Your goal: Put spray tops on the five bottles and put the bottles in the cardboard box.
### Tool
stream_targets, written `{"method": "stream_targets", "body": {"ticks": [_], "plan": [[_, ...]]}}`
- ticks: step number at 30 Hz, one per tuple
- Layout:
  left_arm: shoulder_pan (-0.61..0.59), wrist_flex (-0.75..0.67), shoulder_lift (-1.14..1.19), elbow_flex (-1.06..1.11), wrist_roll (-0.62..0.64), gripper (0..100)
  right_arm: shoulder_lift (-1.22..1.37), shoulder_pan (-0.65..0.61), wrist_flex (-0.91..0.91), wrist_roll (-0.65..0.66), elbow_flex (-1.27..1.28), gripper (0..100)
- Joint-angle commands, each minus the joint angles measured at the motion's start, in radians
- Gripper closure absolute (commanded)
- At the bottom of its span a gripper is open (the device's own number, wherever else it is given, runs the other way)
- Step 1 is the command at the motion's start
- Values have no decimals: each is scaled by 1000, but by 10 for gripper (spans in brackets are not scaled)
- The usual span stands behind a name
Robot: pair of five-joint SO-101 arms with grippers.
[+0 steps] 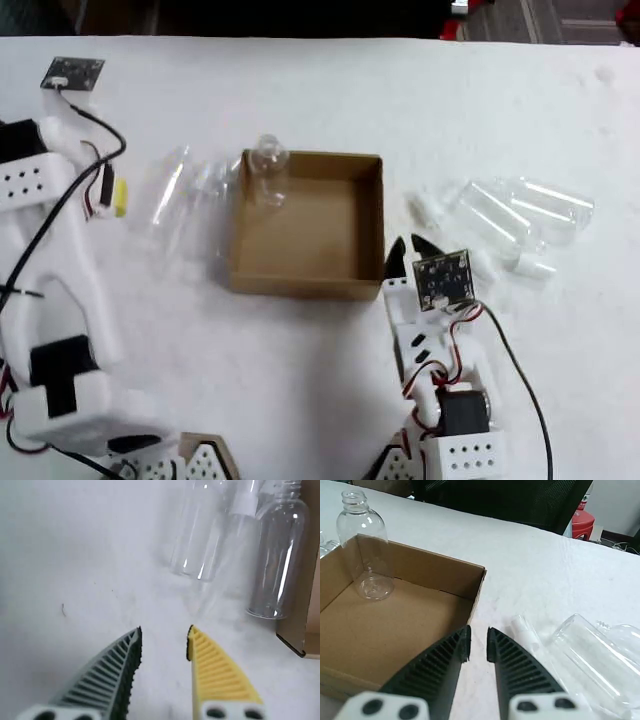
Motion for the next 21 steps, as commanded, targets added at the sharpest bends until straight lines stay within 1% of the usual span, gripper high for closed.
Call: {"method": "stream_targets", "body": {"ticks": [1,3,5,7,13,16,21], "plan": [[-1,31,41,-69,52,860,2,8,-4,12,9,956],[22,46,70,-107,14,858,2,8,-4,12,9,956],[42,43,93,-153,-71,858,2,8,-4,12,9,956],[73,38,120,-206,-120,858,2,8,-4,12,9,956],[148,38,280,-430,-117,858,2,8,-4,12,9,956],[180,48,415,-571,-112,858,2,8,-4,12,9,956],[186,35,653,-833,-77,858,2,8,-4,12,9,956]]}}
